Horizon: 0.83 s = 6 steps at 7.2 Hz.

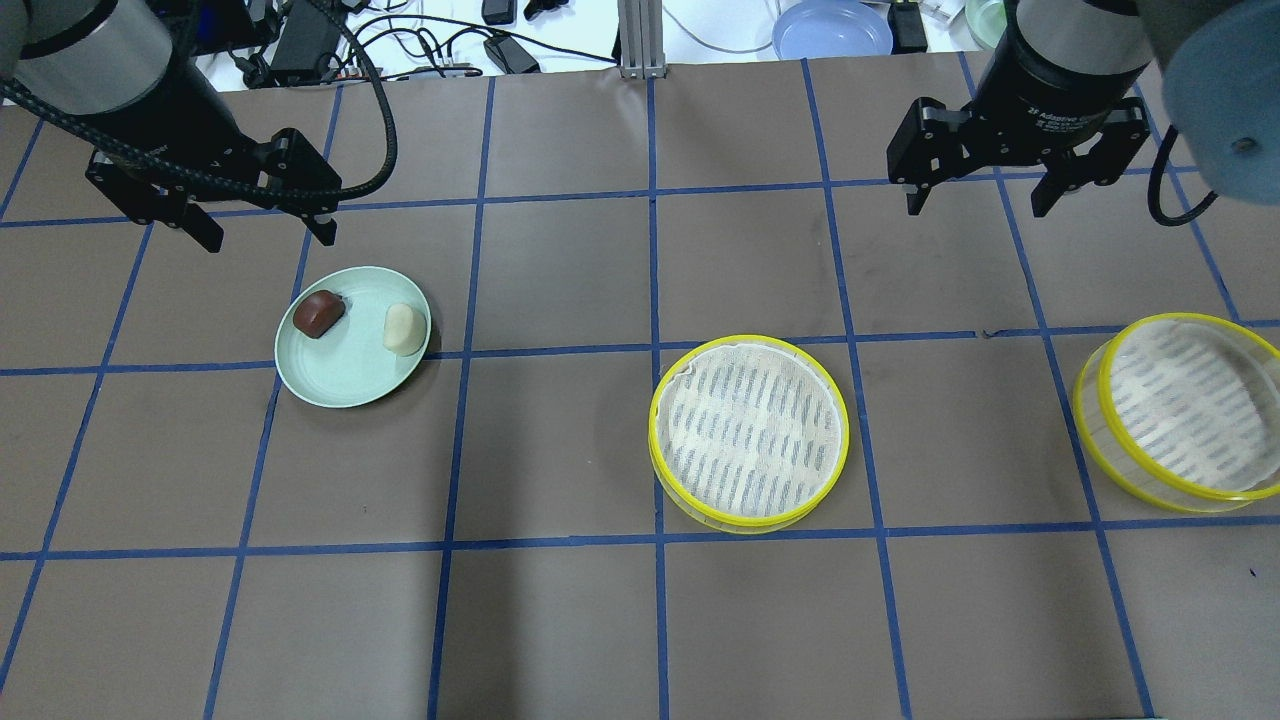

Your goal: Stack buns with steamer

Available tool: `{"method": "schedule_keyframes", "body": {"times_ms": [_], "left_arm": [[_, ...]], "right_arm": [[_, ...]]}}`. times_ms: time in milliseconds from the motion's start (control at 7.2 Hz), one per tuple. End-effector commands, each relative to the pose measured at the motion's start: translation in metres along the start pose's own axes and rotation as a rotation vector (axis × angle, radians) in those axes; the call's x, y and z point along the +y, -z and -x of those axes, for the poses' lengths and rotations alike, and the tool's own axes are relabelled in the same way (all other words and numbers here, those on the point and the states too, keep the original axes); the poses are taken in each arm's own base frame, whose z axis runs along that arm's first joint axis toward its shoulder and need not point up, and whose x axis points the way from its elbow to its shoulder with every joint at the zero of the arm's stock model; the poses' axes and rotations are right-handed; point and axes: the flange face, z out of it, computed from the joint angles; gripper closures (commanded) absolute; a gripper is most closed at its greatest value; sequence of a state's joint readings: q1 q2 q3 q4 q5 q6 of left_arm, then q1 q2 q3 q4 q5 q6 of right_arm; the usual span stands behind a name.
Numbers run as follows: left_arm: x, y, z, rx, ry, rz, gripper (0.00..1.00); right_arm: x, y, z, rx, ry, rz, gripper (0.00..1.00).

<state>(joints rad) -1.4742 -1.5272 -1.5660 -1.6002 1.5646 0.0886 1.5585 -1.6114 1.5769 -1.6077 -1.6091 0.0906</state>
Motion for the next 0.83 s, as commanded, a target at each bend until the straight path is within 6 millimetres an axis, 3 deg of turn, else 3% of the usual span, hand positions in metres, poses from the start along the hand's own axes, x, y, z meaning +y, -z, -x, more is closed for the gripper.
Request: {"method": "schedule_keyframes", "body": {"times_ms": [0,278,417,694], "left_arm": [[0.005,0.001,0.0,-0.008,-0.011,0.0,0.0],[0.004,-0.002,0.004,-0.007,-0.01,0.009,0.0],[0.0,-0.018,0.015,0.005,-0.053,0.037,0.0],[-0.022,-0.071,0.034,0.006,-0.086,0.015,0.0]], "right_arm": [[0.0,0.0,0.0,0.0,0.0,0.001,0.0],[0.0,0.0,0.0,0.0,0.002,0.001,0.0],[0.0,0.0,-0.001,0.0,0.0,0.001,0.0],[-0.001,-0.002,-0.004,0.033,0.007,0.003,0.0]]}}
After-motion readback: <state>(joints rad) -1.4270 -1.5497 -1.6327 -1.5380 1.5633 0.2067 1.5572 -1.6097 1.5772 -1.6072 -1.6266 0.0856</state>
